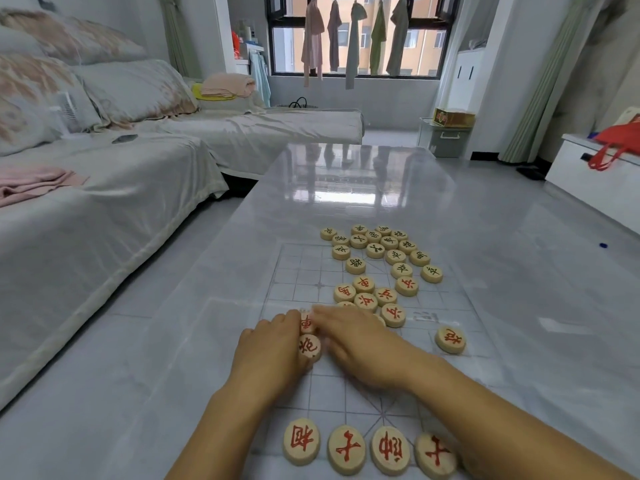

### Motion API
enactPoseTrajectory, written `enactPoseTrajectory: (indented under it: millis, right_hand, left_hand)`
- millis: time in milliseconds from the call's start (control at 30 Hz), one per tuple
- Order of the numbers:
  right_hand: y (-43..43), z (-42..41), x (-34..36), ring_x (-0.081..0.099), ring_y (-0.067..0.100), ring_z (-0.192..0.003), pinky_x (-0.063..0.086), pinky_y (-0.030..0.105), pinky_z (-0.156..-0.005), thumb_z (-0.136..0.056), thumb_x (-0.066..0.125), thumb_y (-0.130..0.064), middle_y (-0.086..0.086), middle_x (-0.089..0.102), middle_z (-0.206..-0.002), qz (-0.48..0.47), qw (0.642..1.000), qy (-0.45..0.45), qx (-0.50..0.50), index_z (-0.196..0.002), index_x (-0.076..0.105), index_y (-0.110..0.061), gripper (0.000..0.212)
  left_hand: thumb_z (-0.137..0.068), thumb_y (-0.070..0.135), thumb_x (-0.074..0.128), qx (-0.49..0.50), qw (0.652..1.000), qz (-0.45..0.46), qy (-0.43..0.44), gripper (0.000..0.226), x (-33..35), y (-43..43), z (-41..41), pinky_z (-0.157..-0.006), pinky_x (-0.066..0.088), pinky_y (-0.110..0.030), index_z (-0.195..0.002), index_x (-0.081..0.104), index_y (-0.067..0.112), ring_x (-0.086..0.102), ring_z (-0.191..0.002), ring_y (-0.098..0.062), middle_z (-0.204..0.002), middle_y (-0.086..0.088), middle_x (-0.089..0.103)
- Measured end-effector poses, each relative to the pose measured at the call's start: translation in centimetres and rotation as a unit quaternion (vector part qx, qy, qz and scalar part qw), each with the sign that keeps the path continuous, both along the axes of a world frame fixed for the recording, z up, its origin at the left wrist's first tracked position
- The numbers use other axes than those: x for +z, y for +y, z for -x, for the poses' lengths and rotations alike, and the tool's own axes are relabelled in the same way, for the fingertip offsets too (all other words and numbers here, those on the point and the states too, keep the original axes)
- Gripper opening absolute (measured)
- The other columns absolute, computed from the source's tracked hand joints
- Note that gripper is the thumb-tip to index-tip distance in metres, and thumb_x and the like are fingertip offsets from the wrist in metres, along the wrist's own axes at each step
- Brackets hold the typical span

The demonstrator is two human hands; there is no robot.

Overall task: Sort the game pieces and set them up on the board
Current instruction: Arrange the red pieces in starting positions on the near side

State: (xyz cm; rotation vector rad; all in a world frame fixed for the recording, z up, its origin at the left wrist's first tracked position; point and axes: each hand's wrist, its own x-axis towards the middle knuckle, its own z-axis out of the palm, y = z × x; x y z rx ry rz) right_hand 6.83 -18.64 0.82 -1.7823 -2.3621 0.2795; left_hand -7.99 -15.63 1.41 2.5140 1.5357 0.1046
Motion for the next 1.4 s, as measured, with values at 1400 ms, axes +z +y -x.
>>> enactPoseTrajectory:
  millis: [1400]
  right_hand:
    - [4.0,-5.8,1.9,0.049,0.021,-0.107,0.044,0.034,-0.086,-0.086,0.057,-0.041,0.005,0.049,-0.119,-0.019,0.975,0.035,-0.218,-0.118,0.057,-0.016,0.041]
  left_hand:
    - [-0.095,0.023,0.042,0.0,0.997,-0.075,-0.025,0.036,-1.3,1.0,-1.0,-0.088,0.036,-0.032,-0.131,0.041,0.027,0.047,-0.113,-0.021,-0.125,0.002,0.052]
